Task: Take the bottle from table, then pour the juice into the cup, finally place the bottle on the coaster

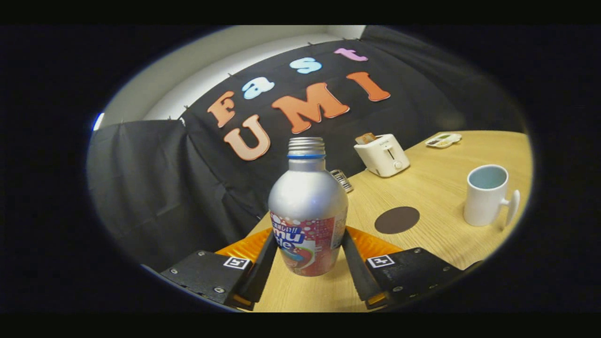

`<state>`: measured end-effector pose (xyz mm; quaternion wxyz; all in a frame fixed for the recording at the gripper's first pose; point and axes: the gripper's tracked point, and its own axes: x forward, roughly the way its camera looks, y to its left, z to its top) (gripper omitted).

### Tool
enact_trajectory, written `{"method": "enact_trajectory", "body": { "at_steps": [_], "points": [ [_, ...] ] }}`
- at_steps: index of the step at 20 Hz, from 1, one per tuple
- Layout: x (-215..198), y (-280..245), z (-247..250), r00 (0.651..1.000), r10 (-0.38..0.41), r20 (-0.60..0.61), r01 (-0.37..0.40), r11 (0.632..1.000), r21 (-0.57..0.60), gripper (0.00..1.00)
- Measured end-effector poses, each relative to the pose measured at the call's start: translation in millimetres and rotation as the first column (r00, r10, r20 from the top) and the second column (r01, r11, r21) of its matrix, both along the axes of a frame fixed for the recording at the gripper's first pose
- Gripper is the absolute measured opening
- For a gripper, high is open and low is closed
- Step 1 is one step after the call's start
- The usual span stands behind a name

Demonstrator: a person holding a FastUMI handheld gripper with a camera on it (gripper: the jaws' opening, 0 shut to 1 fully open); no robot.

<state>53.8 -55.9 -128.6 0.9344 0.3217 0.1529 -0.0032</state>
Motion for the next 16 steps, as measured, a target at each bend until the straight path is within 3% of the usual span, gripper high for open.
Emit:
{"method": "enact_trajectory", "body": {
  "at_steps": [8, 12, 16],
  "points": [
    [4.5, -27.4, -13.2, 0.997, -0.073, -0.030, 0.078, 0.976, 0.203, 0.76],
    [8.5, -42.7, -23.1, 0.990, -0.121, -0.067, 0.136, 0.948, 0.289, 0.76],
    [7.3, -53.9, -24.9, 0.981, -0.172, -0.093, 0.195, 0.896, 0.399, 0.76]
  ]
}}
